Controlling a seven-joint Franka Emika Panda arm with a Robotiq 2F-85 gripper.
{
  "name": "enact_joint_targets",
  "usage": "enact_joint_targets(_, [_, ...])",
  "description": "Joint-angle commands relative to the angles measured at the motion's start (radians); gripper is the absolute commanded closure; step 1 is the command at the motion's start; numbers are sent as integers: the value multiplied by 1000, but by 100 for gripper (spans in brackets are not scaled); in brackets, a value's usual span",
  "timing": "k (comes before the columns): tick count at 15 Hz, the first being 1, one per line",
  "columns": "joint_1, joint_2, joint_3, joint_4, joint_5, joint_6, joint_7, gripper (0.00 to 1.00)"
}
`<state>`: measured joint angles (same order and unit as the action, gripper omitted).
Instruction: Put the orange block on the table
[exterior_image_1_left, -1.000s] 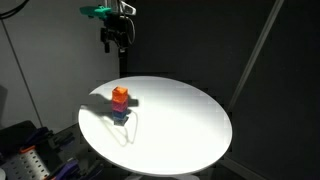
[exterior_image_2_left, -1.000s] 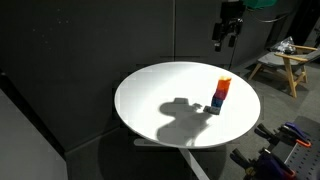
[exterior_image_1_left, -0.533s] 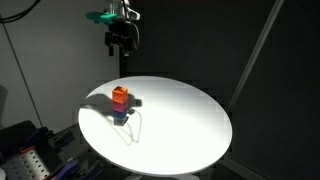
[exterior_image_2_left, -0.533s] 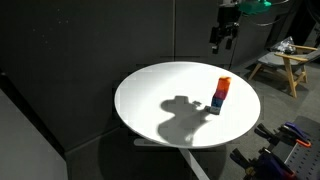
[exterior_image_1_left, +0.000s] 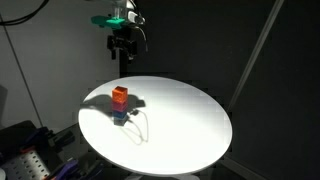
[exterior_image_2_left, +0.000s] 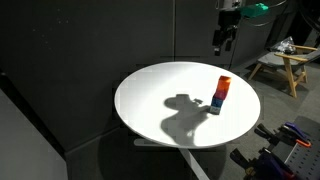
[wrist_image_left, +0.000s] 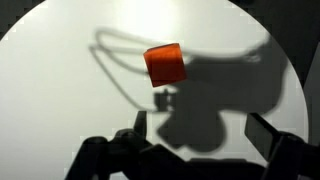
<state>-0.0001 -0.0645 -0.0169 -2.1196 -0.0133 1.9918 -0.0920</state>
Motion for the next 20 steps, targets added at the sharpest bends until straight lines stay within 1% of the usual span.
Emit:
enact_joint_targets(1, [-9,0,-9,-7,-11,16,-79,0])
enact_joint_targets(4, [-9,19,-12,-16,-16,54,-100,0])
enact_joint_targets(12, [-13,88,-14,-47,-41,194,-70,0])
enact_joint_targets(14, [-15,99,-16,-53,-50,207,-58,0])
enact_joint_targets(20, [-21,90,-20,-88,-53,194,-66,0])
